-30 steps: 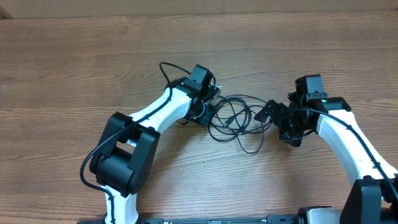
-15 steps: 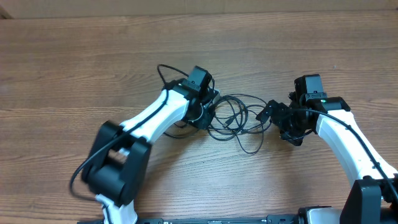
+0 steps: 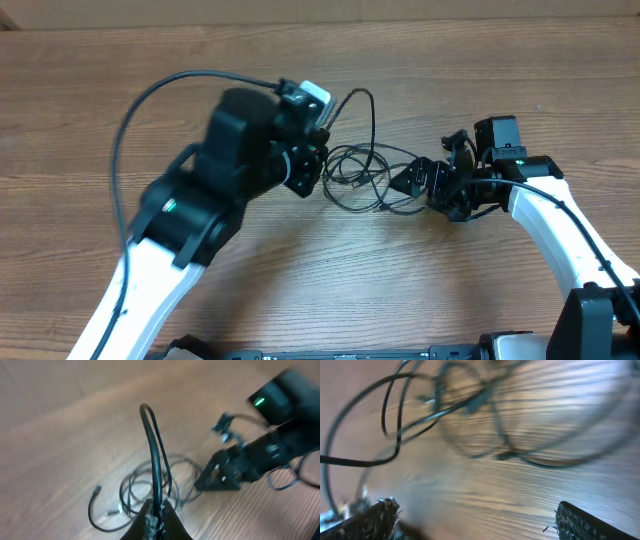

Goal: Untangle cables
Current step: 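Lift a black cable strand with the left gripper and pull it left, then swing the left gripper back right over the cable pile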

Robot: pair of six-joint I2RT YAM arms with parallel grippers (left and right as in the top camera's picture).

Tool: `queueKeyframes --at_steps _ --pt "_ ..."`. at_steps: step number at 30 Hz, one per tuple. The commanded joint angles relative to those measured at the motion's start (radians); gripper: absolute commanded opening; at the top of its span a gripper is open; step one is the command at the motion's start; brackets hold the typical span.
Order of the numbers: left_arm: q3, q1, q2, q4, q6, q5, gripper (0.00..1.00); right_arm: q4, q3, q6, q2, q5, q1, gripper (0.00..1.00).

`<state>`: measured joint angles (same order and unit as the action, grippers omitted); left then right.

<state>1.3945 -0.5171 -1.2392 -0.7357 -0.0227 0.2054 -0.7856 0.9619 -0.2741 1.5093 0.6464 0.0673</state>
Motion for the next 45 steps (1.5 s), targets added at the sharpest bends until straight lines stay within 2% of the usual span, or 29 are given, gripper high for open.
queueKeyframes --at_steps 1,7,11,18,21,24,32,39,45 --pt "0.009 0.001 0.05 0.008 0.0 -0.003 0.04 0.026 0.006 0.089 0.006 0.172 0.006 1.0" --pt "0.009 0.001 0.118 0.036 -0.013 -0.019 0.04 0.06 0.006 0.089 0.006 0.209 0.033 1.0" --pt "0.009 0.002 0.199 0.101 -0.113 -0.176 0.04 0.077 0.006 0.088 0.006 0.208 0.06 0.92" --pt "0.009 0.002 0.376 0.181 -0.166 -0.288 0.04 0.104 0.006 -0.141 0.006 0.101 0.064 0.92" --pt "0.009 0.002 0.438 0.18 -0.165 -0.334 0.04 0.1 0.006 -0.205 0.006 0.102 0.065 0.92" --pt "0.009 0.002 0.491 0.163 -0.166 -0.406 0.04 0.101 0.006 -0.21 0.006 0.091 0.073 0.92" --pt "0.009 0.002 0.562 0.105 -0.219 -0.687 0.04 0.072 0.006 -0.23 0.006 -0.194 0.104 0.92" --pt "0.009 0.002 0.561 0.006 -0.283 -0.846 0.04 -0.014 0.006 -0.409 0.006 -0.589 0.108 0.95" --pt "-0.012 0.002 0.56 -0.1 -0.293 -0.916 0.04 -0.03 0.006 -0.418 0.006 -0.618 0.108 0.99"
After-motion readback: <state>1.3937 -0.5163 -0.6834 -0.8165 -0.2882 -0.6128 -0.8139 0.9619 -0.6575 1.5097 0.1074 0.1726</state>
